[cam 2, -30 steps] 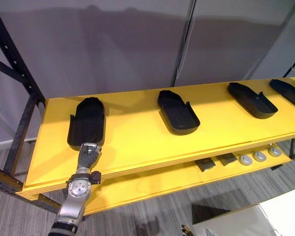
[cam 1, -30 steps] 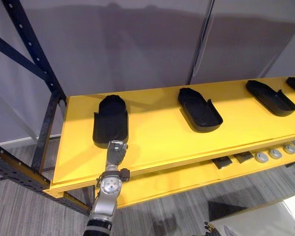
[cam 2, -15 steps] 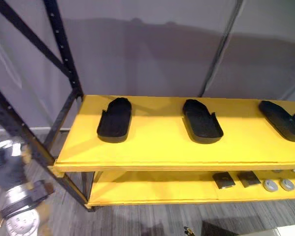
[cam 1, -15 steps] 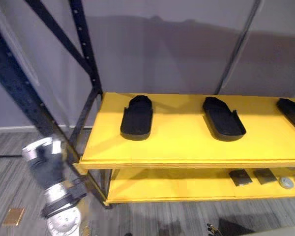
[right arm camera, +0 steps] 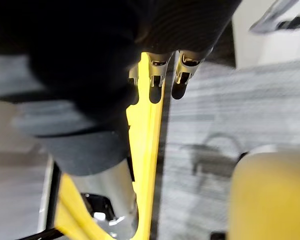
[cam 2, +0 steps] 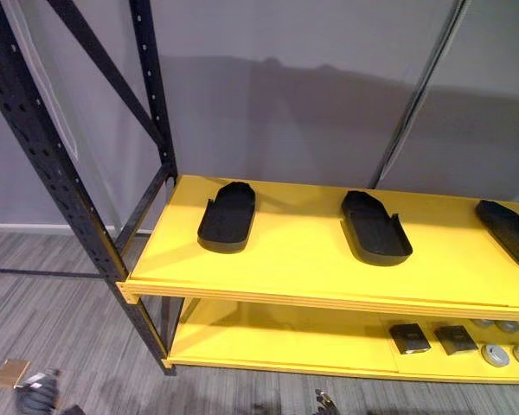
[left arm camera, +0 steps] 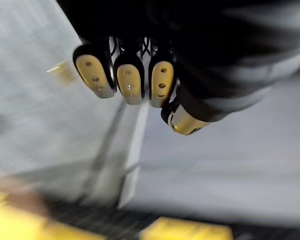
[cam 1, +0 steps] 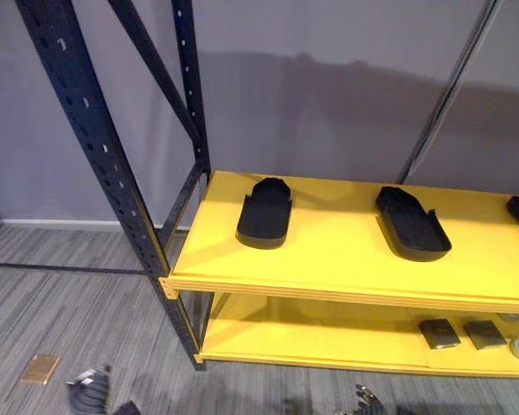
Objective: Walk over and take plastic housings, then place them on the shelf
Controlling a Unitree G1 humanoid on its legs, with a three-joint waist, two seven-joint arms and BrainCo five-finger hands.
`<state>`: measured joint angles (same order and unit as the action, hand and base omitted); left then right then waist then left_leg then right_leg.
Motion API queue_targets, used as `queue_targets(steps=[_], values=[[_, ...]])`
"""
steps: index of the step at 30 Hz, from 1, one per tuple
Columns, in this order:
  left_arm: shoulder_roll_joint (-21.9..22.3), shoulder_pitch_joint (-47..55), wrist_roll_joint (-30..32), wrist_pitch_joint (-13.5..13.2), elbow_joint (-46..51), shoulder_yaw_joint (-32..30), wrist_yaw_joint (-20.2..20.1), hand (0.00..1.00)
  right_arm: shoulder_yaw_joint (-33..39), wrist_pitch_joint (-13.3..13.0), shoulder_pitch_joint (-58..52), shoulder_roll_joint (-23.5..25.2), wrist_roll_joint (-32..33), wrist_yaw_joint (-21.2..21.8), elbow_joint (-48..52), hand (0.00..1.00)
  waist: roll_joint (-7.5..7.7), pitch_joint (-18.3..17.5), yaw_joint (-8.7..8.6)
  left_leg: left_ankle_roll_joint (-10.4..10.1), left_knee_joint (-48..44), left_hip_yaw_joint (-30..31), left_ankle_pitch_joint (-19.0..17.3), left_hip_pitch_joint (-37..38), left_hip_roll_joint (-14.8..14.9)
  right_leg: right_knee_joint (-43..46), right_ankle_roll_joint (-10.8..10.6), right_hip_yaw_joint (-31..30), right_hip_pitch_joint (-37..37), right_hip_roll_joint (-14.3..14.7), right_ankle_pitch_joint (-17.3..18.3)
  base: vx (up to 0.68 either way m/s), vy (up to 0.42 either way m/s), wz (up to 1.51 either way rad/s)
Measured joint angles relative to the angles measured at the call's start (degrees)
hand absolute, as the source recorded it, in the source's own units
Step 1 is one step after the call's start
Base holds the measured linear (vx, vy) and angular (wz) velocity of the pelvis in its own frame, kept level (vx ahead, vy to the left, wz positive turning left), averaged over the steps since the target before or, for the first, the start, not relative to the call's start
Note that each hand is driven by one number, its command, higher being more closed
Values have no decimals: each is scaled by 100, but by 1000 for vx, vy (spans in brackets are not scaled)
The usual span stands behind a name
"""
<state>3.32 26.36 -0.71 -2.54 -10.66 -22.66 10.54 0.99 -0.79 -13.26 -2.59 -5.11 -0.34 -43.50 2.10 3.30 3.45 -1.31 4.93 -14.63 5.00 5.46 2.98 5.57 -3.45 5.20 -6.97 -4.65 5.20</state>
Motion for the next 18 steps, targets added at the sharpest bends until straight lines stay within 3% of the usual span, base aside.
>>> queue_targets(steps=[10,18], values=[[-76,-652,493,37,-2149,470,-199,0,107,2,17,183,5,-7,-50,0,-81,-57,9,17,1,-148,-79,71,-51,5,9,-127,-8,-54,62,24,7,-7],[-161,-1060,766,24,-2893,747,-198,0,358,-1,221,153,25,-124,-437,0,-177,-51,-1,16,27,-179,-105,164,-56,-30,22,-158,-112,-41,88,-1,-7,-2]])
